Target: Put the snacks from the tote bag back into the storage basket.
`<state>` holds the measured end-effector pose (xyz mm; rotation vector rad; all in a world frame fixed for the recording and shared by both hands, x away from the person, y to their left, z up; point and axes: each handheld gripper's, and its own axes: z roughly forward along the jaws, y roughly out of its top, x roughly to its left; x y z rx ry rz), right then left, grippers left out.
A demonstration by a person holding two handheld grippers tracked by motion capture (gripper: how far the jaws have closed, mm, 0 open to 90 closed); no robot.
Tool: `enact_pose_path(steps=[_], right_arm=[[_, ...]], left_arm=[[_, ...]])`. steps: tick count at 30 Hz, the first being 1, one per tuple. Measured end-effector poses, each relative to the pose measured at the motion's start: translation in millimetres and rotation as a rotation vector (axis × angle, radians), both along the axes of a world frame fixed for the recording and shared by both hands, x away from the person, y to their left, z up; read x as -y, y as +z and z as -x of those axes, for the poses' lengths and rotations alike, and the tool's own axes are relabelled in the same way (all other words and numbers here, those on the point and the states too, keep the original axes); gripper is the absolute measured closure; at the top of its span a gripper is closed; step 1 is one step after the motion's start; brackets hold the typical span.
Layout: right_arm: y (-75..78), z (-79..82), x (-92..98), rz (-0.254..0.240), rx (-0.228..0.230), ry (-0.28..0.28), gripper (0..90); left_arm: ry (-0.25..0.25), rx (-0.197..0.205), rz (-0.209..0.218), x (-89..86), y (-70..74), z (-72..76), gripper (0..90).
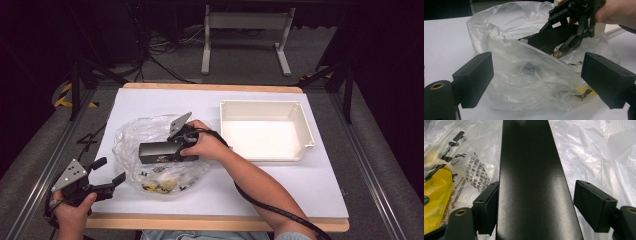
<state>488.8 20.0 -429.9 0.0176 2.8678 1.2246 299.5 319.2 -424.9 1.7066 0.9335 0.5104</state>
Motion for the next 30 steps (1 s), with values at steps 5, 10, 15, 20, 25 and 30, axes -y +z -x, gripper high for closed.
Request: enact_pose_path(steps=[5,10,15,20,25,30], right_arm=[[1.9,-1.0,0.7,0.004,-0.001,0.001,26.7],[6.5,0.4,0.7,0.009,0.004,-0.008,28.1],[13.3,2.1,-0.2,0.006,0.001,-0.006,28.6],[22.2,4.1,-1.5,0.000,0.001,-0.010,28.9],[29.6,5.5,-2.3,0.004,0.000,-0.006,29.3],[41.1,7.2,-2.0,-0.020,0.013,-0.005,29.4]], left_arm=[[-0.002,-0.001,-0.001,-0.2,-0.2,-0.3,11.8],[0.000,-0.002,0.001,-0.5,-0.2,-0.2,11.8],[0.002,-0.002,0.002,-0.9,-0.2,-0.2,11.8],[0.002,0.000,0.003,-1.1,-0.1,-0.1,11.8],[0.004,0.001,0.006,-1.2,0.1,0.3,11.8],[0.003,-0.004,0.003,-1.9,0.4,0.5,11.8]])
